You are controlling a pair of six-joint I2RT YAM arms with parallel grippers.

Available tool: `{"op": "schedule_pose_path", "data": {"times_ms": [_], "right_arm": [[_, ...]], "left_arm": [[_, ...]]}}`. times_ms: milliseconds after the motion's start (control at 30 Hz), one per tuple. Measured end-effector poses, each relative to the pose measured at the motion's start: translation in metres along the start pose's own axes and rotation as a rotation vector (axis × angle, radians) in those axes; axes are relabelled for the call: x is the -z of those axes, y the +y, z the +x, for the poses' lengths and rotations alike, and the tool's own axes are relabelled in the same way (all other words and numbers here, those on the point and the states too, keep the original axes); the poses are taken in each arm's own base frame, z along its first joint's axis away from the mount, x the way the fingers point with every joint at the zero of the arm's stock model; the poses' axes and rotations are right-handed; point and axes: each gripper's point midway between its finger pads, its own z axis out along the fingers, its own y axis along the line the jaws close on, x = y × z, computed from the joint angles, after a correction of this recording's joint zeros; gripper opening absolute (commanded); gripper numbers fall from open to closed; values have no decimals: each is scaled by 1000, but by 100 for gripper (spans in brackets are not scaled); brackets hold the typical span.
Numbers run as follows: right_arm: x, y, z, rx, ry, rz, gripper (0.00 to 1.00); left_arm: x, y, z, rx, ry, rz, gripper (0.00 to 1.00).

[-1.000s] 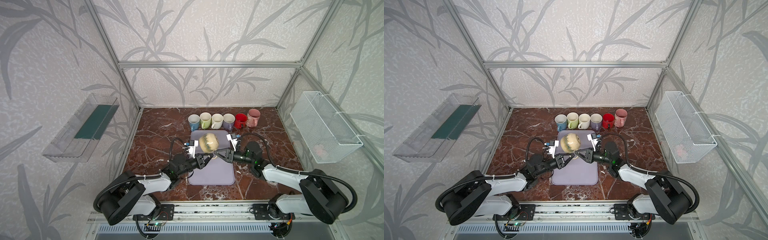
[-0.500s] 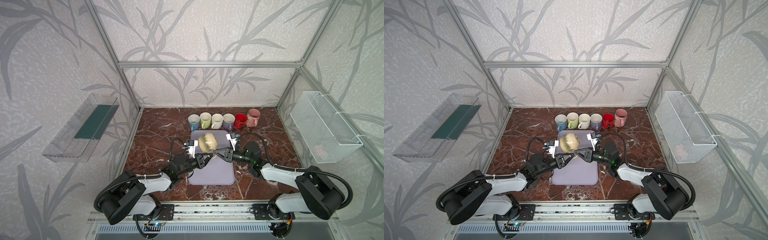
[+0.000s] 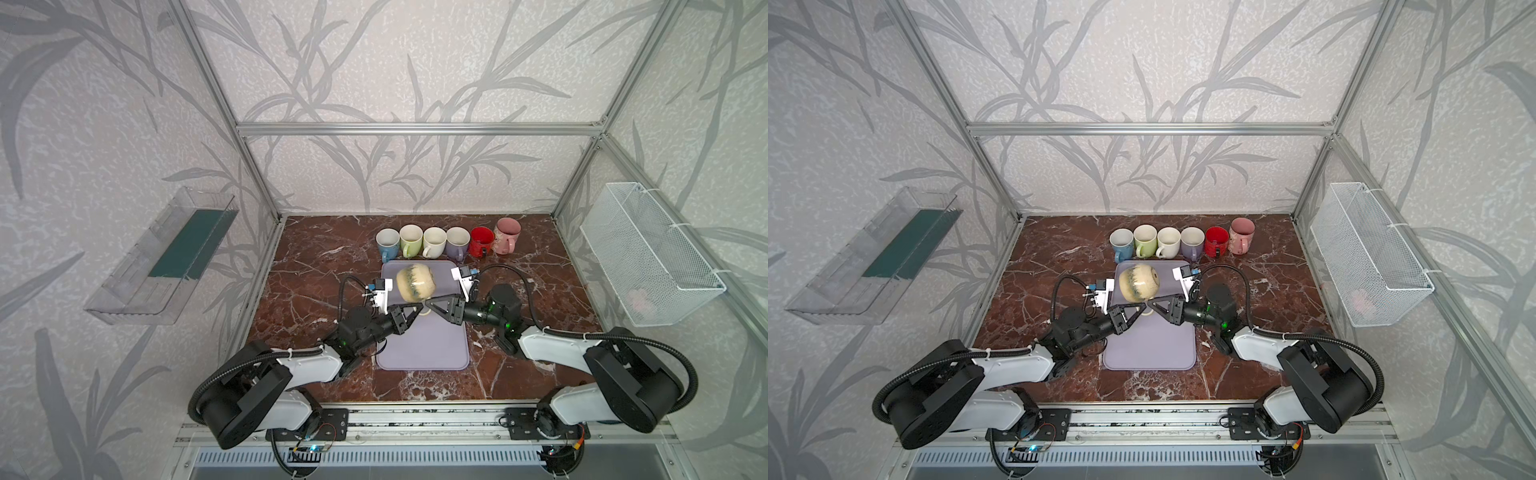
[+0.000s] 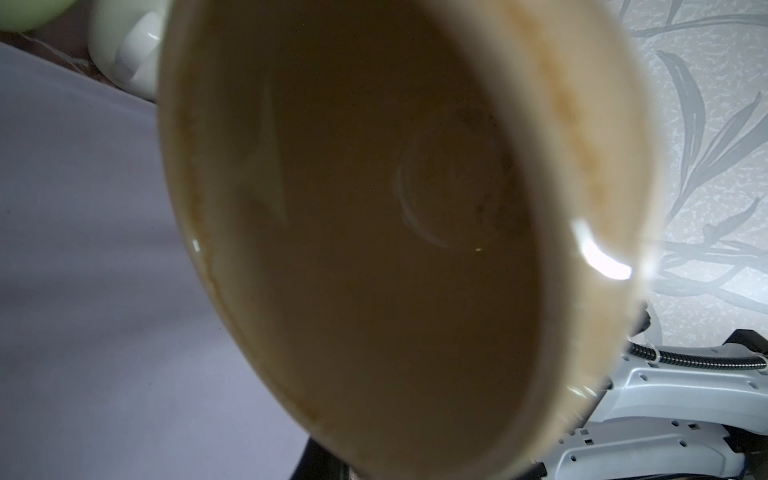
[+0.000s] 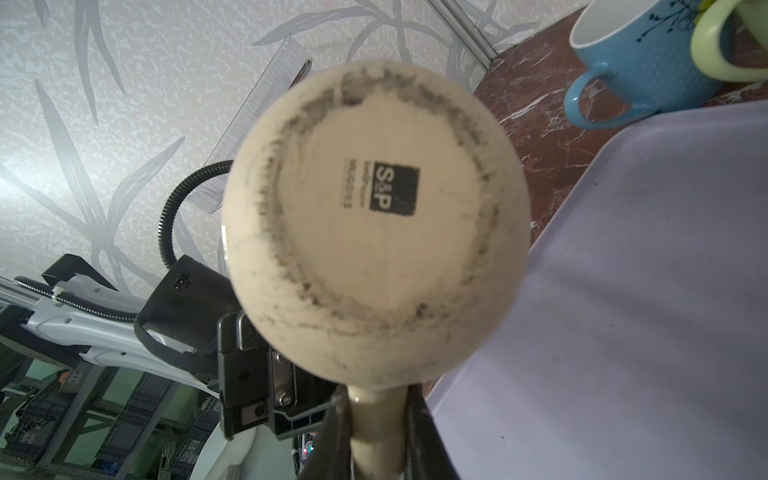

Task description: Turn the mug right side up

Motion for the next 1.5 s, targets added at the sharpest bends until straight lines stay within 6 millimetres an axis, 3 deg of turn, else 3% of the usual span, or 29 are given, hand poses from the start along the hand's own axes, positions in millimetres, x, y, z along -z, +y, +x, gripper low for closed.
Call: {"op": "schedule_pose_path", "data": {"times_ms": [300, 567, 700, 1033, 1267, 1500], "right_arm": [[-1, -2, 0, 13, -7, 5, 0], [-3, -4, 12, 38, 47, 35, 27], [-3, -11, 21, 30, 84, 67, 32], [-4, -25, 30, 9, 117, 110, 33], [-4, -29, 33, 2, 130, 125, 32], [3, -46, 40, -1, 165, 241, 30]], "left_arm": [[0, 1, -1, -2, -7, -5, 0], [10, 6, 5, -33, 5, -48, 0], [18, 10, 6, -65, -4, -75, 0], [35, 39, 8, -98, -28, -224, 0], [49, 67, 0, -90, -70, -357, 0], [67, 93, -13, -71, -106, -478, 0]]}}
